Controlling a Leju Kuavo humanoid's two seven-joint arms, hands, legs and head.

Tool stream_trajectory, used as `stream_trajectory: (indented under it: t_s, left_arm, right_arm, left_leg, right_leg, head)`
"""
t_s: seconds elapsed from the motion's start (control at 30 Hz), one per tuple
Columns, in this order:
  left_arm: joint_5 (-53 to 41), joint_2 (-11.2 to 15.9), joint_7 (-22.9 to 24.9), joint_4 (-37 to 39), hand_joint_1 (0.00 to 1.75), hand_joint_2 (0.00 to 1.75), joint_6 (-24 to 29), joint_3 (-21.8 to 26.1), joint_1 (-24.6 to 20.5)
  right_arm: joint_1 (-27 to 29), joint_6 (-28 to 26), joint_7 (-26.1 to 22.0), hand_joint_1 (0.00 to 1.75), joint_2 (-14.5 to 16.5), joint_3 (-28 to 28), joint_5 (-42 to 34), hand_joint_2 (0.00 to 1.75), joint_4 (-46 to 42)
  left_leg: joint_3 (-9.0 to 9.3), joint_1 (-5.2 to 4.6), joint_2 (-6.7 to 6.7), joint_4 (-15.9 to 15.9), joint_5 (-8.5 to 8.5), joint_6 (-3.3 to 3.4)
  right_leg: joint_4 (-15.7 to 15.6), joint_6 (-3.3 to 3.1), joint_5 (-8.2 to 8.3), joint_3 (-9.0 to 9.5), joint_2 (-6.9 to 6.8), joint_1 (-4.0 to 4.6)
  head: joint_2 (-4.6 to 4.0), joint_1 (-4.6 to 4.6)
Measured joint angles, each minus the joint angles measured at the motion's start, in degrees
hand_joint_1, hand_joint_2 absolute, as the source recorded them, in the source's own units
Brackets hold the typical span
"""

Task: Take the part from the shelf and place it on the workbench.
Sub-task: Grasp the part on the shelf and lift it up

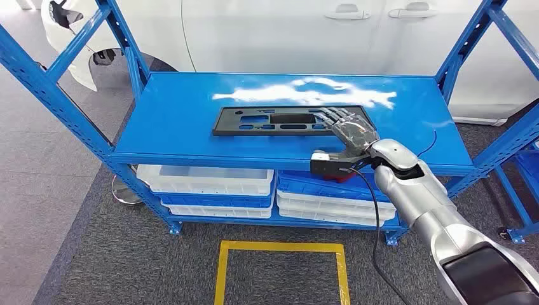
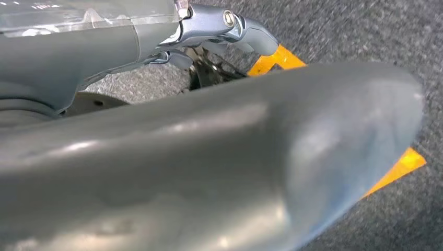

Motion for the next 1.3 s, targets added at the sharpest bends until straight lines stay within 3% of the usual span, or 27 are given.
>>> stream_trajectory:
  t_s: [0.13, 0.2, 0.3, 0.37, 0.43, 0.47, 0.5, 0.57, 0.63, 0.67, 0.73, 0.83, 0.87, 0.93, 0.97, 1.0, 1.03, 1.1, 1.13, 1.2, 1.3]
  left_arm:
    - [0.05, 0.01, 0.02, 0.00, 0.00, 0.00, 0.10, -0.01, -0.08]
    - [0.08, 0.02, -0.07, 0.00, 0.00, 0.00, 0.15, -0.01, -0.14]
    - [0.05, -0.06, -0.16, 0.00, 0.00, 0.00, 0.11, 0.00, -0.14]
    - [-0.01, -0.19, -0.15, 0.00, 0.00, 0.00, 0.04, 0.00, -0.22]
    - [-0.05, -0.26, -0.11, 0.00, 0.00, 0.00, 0.02, 0.00, -0.23]
    - [-0.07, -0.26, -0.08, 0.00, 0.00, 0.00, 0.02, 0.00, -0.17]
    - [-0.07, -0.26, -0.07, 0.00, 0.00, 0.00, 0.03, 0.00, -0.12]
    - [-0.07, -0.27, -0.04, 0.00, 0.00, 0.00, 0.03, 0.00, -0.08]
    - [-0.07, -0.29, -0.02, 0.00, 0.00, 0.00, 0.03, 0.00, -0.14]
    - [-0.07, -0.31, -0.01, 0.00, 0.00, 0.00, 0.03, 0.00, -0.18]
    - [-0.07, -0.34, 0.03, 0.00, 0.00, 0.00, 0.03, 0.00, -0.23]
    - [-0.10, -0.34, 0.05, 0.00, 0.00, 0.00, 0.04, 0.00, -0.22]
    - [-0.11, -0.34, 0.10, 0.00, 0.00, 0.00, 0.05, 0.00, -0.21]
    - [-0.10, -0.34, 0.18, 0.00, 0.00, 0.00, 0.09, 0.00, -0.18]
    - [-0.10, -0.34, 0.21, 0.00, 0.00, 0.00, 0.13, 0.00, -0.14]
    - [-0.09, -0.34, 0.21, 0.00, 0.00, 0.00, 0.15, 0.00, -0.10]
    - [-0.08, -0.35, 0.21, 0.00, 0.00, 0.00, 0.18, 0.00, -0.07]
    - [-0.04, -0.35, 0.21, 0.00, 0.00, 0.00, 0.19, 0.00, -0.02]
    - [-0.02, -0.35, 0.20, 0.00, 0.00, 0.00, 0.19, 0.00, -0.02]
    - [0.02, -0.35, 0.19, 0.00, 0.00, 0.00, 0.19, -0.01, -0.04]
    - [0.01, -0.35, 0.20, 0.00, 0.00, 0.00, 0.13, -0.01, 0.05]
  right_arm:
    - [-0.41, 0.78, -0.23, 0.00, 0.87, 0.27, -0.19, 0.00, -0.96]
    - [-0.84, 1.21, -0.37, 0.00, 1.66, 0.48, -0.23, 0.00, -1.03]
    - [-1.32, 1.15, -0.43, 0.00, 2.69, 0.87, -0.26, 0.00, -1.02]
    - [-1.48, 0.91, -0.43, 0.00, 2.96, 1.09, -0.28, 0.00, -1.02]
    - [-1.25, 0.78, -0.42, 0.00, 3.01, 1.27, -0.28, 0.00, -0.97]
    - [-1.04, 0.76, -0.40, 0.00, 3.02, 1.36, -0.28, 0.00, -0.94]
    - [-0.88, 0.75, -0.41, 0.00, 3.02, 1.48, -0.28, 0.00, -0.92]
    - [-0.82, 0.74, -0.41, 0.00, 3.02, 1.68, -0.28, 0.00, -0.93]
    - [-0.97, 0.69, -0.42, 0.00, 3.03, 1.79, -0.28, 0.00, -0.93]
    - [-1.02, 0.66, -0.41, 0.00, 3.04, 1.81, -0.29, 0.00, -0.93]
    - [-1.02, 0.62, -0.40, 0.00, 3.06, 1.85, -0.30, 0.00, -0.94]
    - [-0.96, 0.58, -0.41, 0.00, 3.10, 1.86, -0.31, 0.00, -1.21]
    - [-0.90, 0.58, -0.41, 0.00, 3.18, 1.86, -0.32, 0.00, -1.35]
    - [-0.59, 0.58, -0.42, 0.00, 3.48, 1.89, -0.33, 0.00, -1.55]
    - [-0.30, 0.58, -0.42, 0.00, 3.69, 1.92, -0.33, 0.00, -1.60]
    - [0.01, 0.57, -0.41, 0.00, 3.90, 1.97, -0.33, 0.00, -1.63]
    - [0.32, 0.56, -0.40, 0.00, 4.12, 2.04, -0.33, 0.00, -1.70]
    - [0.72, 0.51, -0.38, 0.00, 4.41, 2.15, -0.33, 0.00, -1.96]
    - [0.78, 0.46, -0.35, 0.00, 4.51, 2.19, -0.33, 0.00, -2.10]
    - [0.87, 0.37, -0.28, 0.00, 4.63, 2.26, -0.32, 0.00, -2.25]
    - [1.09, 0.29, -0.25, 0.00, 4.70, 2.51, -0.37, 0.00, -2.27]
  left_leg:
    - [5.00, -0.34, 0.04, -11.75, 5.55, 1.09]
    - [5.92, -0.63, 0.07, -13.77, 5.42, 1.58]
    - [6.75, -0.32, 0.12, -15.07, 5.66, 2.50]
    - [7.38, -0.14, 0.10, -15.73, 5.77, 3.12]
    - [7.50, -0.25, -0.06, -15.65, 5.51, 3.44]
    - [7.58, -0.30, -0.13, -15.55, 5.31, 3.47]
    - [7.72, -0.32, -0.17, -15.41, 5.07, 3.43]
    - [8.28, -0.33, -0.20, -15.03, 4.39, 3.16]
    - [8.66, -0.47, -0.19, -14.59, 3.63, 2.70]
    - [8.73, -0.53, -0.17, -14.45, 3.34, 2.42]
    - [8.83, -0.54, -0.13, -14.47, 3.06, 1.84]
    - [8.24, -0.46, -0.05, -12.56, 1.54, 0.93]
    - [6.97, -0.33, -0.02, -9.83, 0.13, 0.61]
    - [2.76, 0.01, 0.00, -1.71, -3.23, 0.06]
    - [0.83, 0.14, 0.00, 1.49, -3.98, -0.12]
    - [-0.20, 0.21, 0.01, 2.78, -3.63, -0.23]
    - [0.04, 0.25, 0.01, 1.46, -1.96, -0.23]
    - [3.41, 0.23, 0.01, -6.68, 2.98, 0.16]
    - [5.25, 0.09, 0.01, -10.73, 4.64, 0.49]
    - [6.91, -0.20, -0.04, -14.40, 5.38, 1.15]
    - [7.25, -0.21, -0.08, -15.03, 5.24, 2.04]
  right_leg:
    - [-0.07, 0.50, -0.71, 0.93, 0.17, 0.18]
    - [-0.23, 1.07, -0.84, 0.98, 0.23, 0.28]
    - [0.19, 1.90, -1.50, 1.09, 0.12, 0.30]
    - [5.28, 2.10, -4.09, -1.30, 0.05, 0.27]
    - [13.30, 2.28, -6.99, -5.94, 0.06, 0.27]
    - [15.70, 2.37, -7.26, -7.64, 0.06, 0.26]
    - [15.81, 2.40, -6.29, -8.25, 0.05, 0.26]
    - [9.33, 2.23, -1.62, -5.89, -0.04, 0.26]
    - [2.15, 1.84, 1.48, -2.65, -0.15, 0.44]
    - [0.35, 1.59, 1.88, -1.84, -0.17, 0.56]
    - [-0.14, 1.10, 1.56, -1.63, -0.05, 0.76]
    - [-0.68, 0.27, 1.42, -0.91, -0.06, 0.30]
    - [-0.81, 0.01, 1.32, -0.63, -0.12, 0.17]
    - [-0.83, -0.30, 1.01, -0.33, -0.15, 0.20]
    - [-0.82, -0.33, 0.84, -0.17, -0.14, 0.23]
    - [-0.81, -0.29, 0.65, 0.06, -0.11, 0.24]
    - [-0.81, -0.20, 0.41, 0.40, -0.07, 0.24]
    - [-0.82, 0.07, -0.15, 1.25, -0.02, 0.24]
    - [-0.82, 0.28, -0.41, 1.53, 0.00, 0.31]
    - [-0.87, 0.85, -0.68, 1.67, 0.01, 0.39]
    - [-0.79, 1.82, -1.09, 1.67, -0.02, 0.35]
  head:
    - [0.00, 0.04]
    - [0.00, 0.07]
    - [0.01, 0.07]
    - [0.00, 0.14]
    - [0.00, 0.20]
    - [0.00, 0.19]
    - [0.00, 0.19]
    - [0.00, 0.20]
    - [0.01, 0.18]
    - [0.01, 0.15]
    - [0.01, 0.11]
    - [0.01, 0.02]
    - [0.01, -0.04]
    - [0.00, -0.13]
    - [0.00, -0.13]
    - [0.00, -0.13]
    - [0.00, -0.13]
    - [0.00, -0.13]
    - [0.00, -0.11]
    - [0.00, -0.07]
    - [0.01, -0.05]
